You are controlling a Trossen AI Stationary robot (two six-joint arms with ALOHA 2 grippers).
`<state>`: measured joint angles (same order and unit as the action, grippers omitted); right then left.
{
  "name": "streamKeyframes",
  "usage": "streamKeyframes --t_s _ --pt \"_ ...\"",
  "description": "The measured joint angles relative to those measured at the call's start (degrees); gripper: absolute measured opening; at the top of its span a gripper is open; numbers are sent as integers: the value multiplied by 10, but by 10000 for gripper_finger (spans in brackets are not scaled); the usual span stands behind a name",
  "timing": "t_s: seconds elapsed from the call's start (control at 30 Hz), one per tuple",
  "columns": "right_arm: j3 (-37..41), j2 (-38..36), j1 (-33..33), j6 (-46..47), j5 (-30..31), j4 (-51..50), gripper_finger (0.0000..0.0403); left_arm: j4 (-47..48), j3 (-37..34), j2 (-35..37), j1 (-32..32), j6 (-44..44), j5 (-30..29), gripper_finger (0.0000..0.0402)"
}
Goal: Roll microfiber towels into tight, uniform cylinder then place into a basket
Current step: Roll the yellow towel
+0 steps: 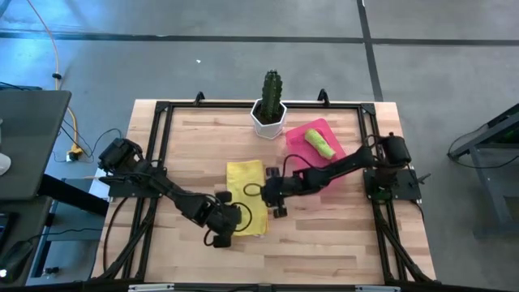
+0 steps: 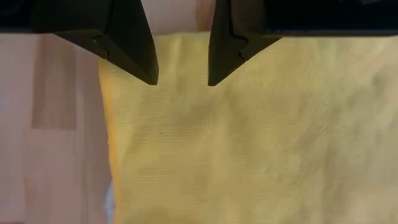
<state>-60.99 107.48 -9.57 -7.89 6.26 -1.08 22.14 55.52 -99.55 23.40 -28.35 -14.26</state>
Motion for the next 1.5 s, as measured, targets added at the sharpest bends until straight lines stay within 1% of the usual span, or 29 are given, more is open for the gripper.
streamKeyframes --t_s 0.13,0.27,0.5,0.67,0.73,0.83,0.9,1.03,1.17,1.2,1.27,1.37,1.5 --pt "0 0 -32 6 -6 21 144 -31 -16 0 3 -4 -5 131" --pt "0 5 -59 34 -8 60 144 -67 -35 -2 5 -26 -12 131" --pt "0 18 -89 91 -12 69 144 -89 -41 -10 28 -30 -18 131" --pt "0 37 -112 115 -15 71 144 -100 -42 -26 46 -30 -15 131" --pt "0 41 -121 123 -16 72 144 -119 -42 -34 54 -31 -16 131" --pt "0 40 -137 124 -12 76 144 -130 -41 -38 69 -31 -32 131" --pt "0 39 -152 103 -8 84 144 -131 -35 -38 79 -30 -44 131" --pt "0 38 -183 27 -1 92 144 -131 -17 -38 99 -30 -48 131" --pt "0 38 -205 6 53 91 144 -130 -7 -38 115 -29 -43 131" --pt "0 38 -207 -1 58 91 144 -127 -7 -38 118 -24 -44 131" --pt "0 38 -210 -27 59 90 144 -115 -7 -38 124 5 -44 131" --pt "0 44 -208 -63 59 91 145 -97 -7 -39 127 71 -48 131" --pt "0 57 -196 -81 57 93 149 -80 -7 -44 125 135 -64 131"
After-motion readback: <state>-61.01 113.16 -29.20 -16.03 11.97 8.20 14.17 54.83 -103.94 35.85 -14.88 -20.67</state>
